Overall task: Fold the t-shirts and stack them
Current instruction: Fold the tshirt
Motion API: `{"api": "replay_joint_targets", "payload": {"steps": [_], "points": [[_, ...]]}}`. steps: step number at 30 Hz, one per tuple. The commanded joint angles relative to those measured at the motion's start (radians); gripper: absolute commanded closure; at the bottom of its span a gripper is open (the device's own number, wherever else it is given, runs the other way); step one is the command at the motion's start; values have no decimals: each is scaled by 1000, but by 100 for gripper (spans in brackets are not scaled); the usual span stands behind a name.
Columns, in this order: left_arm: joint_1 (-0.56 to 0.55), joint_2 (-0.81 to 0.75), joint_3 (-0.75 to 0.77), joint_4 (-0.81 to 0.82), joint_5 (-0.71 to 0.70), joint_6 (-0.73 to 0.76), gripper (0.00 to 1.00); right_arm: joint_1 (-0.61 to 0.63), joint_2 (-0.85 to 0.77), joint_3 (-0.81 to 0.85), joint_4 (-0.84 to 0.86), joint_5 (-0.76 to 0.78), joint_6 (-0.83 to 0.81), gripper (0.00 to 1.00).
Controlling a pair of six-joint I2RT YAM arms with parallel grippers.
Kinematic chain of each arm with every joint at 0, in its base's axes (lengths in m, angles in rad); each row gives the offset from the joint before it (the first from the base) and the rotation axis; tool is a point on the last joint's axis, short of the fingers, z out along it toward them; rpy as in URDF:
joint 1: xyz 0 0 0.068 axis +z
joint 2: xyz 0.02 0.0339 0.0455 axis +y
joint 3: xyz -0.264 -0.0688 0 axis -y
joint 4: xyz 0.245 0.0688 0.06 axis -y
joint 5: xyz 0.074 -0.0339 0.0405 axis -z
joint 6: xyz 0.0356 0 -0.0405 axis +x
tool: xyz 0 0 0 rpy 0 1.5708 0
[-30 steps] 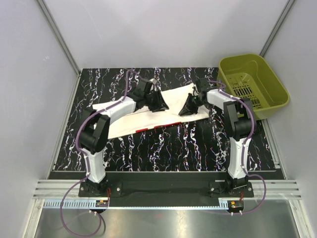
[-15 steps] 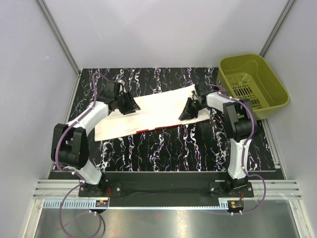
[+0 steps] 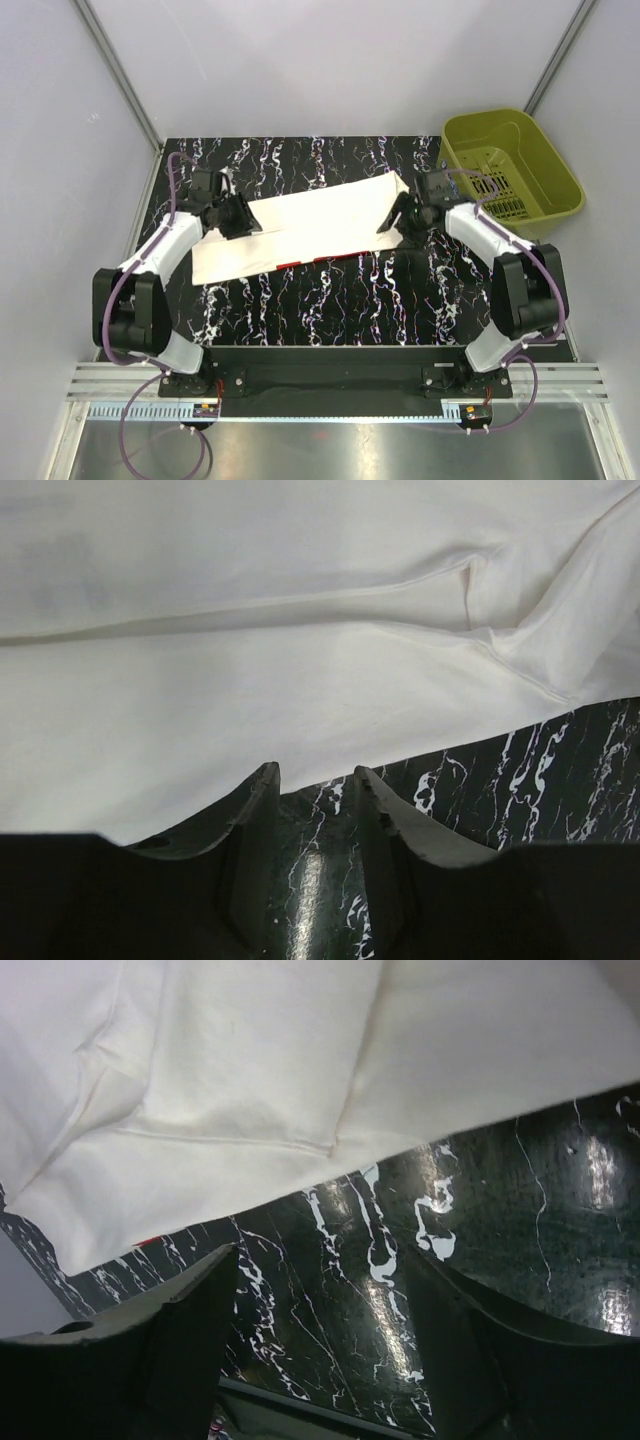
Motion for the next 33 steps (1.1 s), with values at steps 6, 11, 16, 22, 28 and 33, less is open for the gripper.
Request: {"api": "replay_joint_targets", "payload": {"steps": [6,11,16,22,28,33], "points": [[34,-149,-88,-33,-44,45,59,-15,32,-197,279,160,275,31],[46,-198,-123,-50,-55,61,59,-13,86,-234,407,213,360,43],[68,-230,-146,-56,-34,74,59,-13,167,-205,414,252,415,43],[88,-247,-152,-58,-38,97,59,-15,323,-25,374,336,322,88],[88,-236,-140,-85,-60,106,59,-15,552,409,273,410,49,95],[77,-247,-186,-94,-49,78,59,-16,774,891,92,362,-149,72]]}}
